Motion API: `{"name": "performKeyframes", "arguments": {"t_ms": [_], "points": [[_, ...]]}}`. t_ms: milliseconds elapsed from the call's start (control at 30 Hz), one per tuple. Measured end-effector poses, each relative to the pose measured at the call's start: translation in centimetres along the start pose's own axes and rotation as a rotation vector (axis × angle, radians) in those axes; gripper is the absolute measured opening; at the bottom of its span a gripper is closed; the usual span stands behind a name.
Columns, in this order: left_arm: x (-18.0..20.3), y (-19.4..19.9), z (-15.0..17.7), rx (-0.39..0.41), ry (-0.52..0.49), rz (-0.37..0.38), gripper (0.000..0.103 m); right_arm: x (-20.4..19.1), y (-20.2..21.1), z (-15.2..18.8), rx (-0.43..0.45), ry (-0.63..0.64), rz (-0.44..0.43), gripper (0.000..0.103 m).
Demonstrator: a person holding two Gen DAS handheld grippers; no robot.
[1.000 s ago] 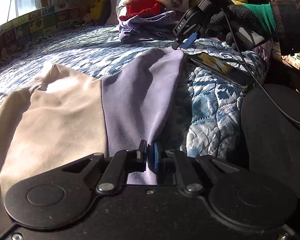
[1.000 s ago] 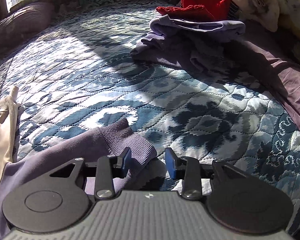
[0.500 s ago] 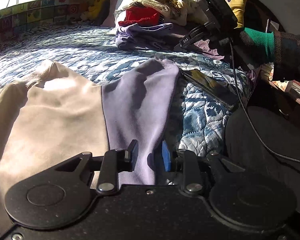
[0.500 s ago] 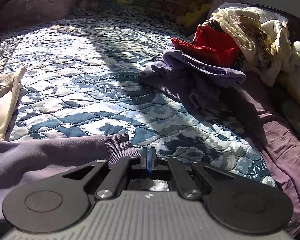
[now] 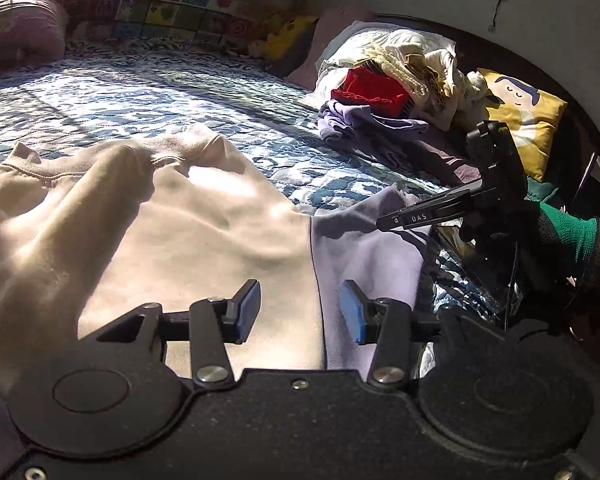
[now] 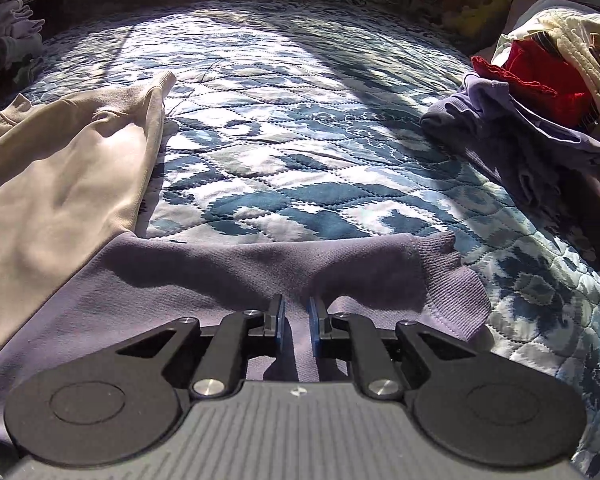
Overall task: Fold clothes
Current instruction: 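Open both tools and release the purple sleeves on the sweatshirt, then grasp the cream sweatshirt hem with both tools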
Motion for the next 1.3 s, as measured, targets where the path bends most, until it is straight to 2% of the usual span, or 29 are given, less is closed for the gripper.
{"name": "performKeyframes", "arguments": {"t_ms": [167,200,300,367,467,533,600,667,867,933,967,1000,1033,1067,1100,1133,1200,1300], "points": [[-5.1,2.2,-1.0,0.083,0.149,-0.129,0.045,1.0,0.8,-1.2,0.053,-0.076,0.071,0.017],[-6.6,2.8,-1.2,0.107,0.2,-0.159,0.045,2.2,0.6,-0.1,0.059,-0.088,0.049,0.017],[-10.3,4.0,-1.7,0.157,0.305,-0.243,0.045,0.3,-0.5,-2.0,0.061,-0.122,-0.052,0.018],[-12.9,4.0,-1.9,0.163,0.359,-0.279,0.045,-1.1,-1.6,-3.7,0.063,-0.142,-0.106,0.024],[-16.3,3.6,-2.6,0.151,0.409,-0.319,0.045,-3.3,-3.5,-6.4,0.071,-0.137,-0.152,0.029],[-18.3,3.5,-3.2,0.148,0.425,-0.322,0.045,-4.8,-4.8,-8.1,0.069,-0.125,-0.182,0.032],[-19.9,2.7,-3.8,0.122,0.426,-0.322,0.045,-5.8,-6.4,-9.6,0.063,-0.114,-0.204,0.041],[-21.4,1.8,-4.4,0.091,0.423,-0.32,0.045,-7.1,-7.5,-10.7,0.055,-0.098,-0.216,0.044],[-25.1,-1.5,-5.8,-0.014,0.421,-0.312,0.045,-8.7,-11.3,-12.9,0.017,-0.094,-0.247,0.046],[-25.9,-3.0,-5.8,-0.058,0.424,-0.299,0.044,-8.7,-12.4,-13.1,-0.015,-0.106,-0.278,0.044],[-26.3,-3.7,-5.8,-0.081,0.424,-0.29,0.035,-8.6,-13.0,-13.2,-0.032,-0.112,-0.294,0.025],[-26.5,-4.4,-5.7,-0.099,0.423,-0.281,0.006,-8.6,-13.5,-13.3,-0.049,-0.118,-0.31,0.009],[-26.6,-4.4,-5.7,-0.095,0.421,-0.272,0.006,-8.3,-13.6,-13.4,-0.037,-0.132,-0.318,0.009],[-26.7,-3.9,-5.8,-0.058,0.426,-0.26,0.006,-7.7,-13.3,-13.5,-0.005,-0.154,-0.346,0.009],[-26.9,-3.3,-5.9,-0.022,0.436,-0.25,0.006,-6.6,-12.7,-13.7,0.027,-0.2,-0.408,0.009],[-27.4,-2.8,-5.7,0.01,0.456,-0.241,0.006,-5.7,-12.6,-13.8,0.048,-0.233,-0.433,0.009],[-28.5,-2.1,-5.5,0.057,0.493,-0.228,0.006,-4.8,-14.4,-13.5,0.011,-0.228,-0.394,0.009],[-30.4,-3.9,-4.1,0.001,0.592,-0.206,0.006,-3.6,-16.7,-12.9,-0.048,-0.301,-0.43,0.008]]}}
Point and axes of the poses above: each gripper's, at about its wrist camera, not at the fingertips, and y roughly against the way its jaws point, x to its right, z to its underside, the point moved 1 cm from there along -y, roughly the way its jaws point, and after that the axes turned 9 degrees about -y, right-handed, at the moved point
